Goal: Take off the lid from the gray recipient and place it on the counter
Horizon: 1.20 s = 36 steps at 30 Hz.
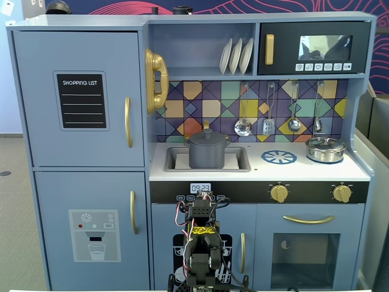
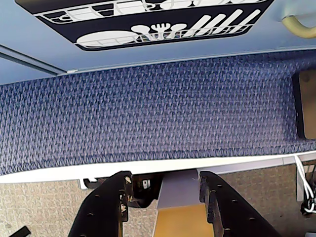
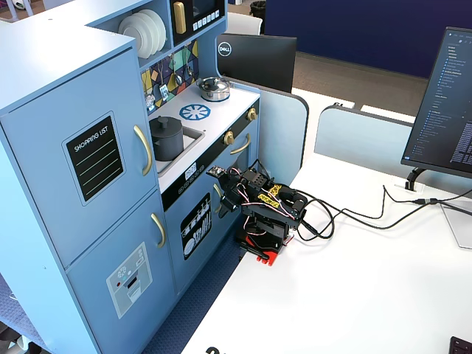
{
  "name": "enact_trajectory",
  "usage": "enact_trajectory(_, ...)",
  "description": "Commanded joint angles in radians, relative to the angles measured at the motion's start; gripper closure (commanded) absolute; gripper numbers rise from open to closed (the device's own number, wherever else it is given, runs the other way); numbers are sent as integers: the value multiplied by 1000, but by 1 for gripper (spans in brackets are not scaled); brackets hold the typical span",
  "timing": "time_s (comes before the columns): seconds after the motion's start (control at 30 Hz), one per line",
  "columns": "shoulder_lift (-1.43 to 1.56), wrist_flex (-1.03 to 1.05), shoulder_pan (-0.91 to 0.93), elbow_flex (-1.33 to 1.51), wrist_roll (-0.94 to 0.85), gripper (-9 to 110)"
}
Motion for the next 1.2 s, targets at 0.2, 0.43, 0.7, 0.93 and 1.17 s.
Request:
enact_trajectory(0.2, -3, 172, -11, 18, 48, 101)
enact_trajectory(0.43, -3, 124, 6, -32, 57, 101)
enact_trajectory(0.7, -58, -37, 29, -428, 6, 101)
enact_trajectory(0.93, -196, -495, 38, -680, -15, 91)
enact_trajectory(1.17, -399, -887, 84, -779, -28, 77)
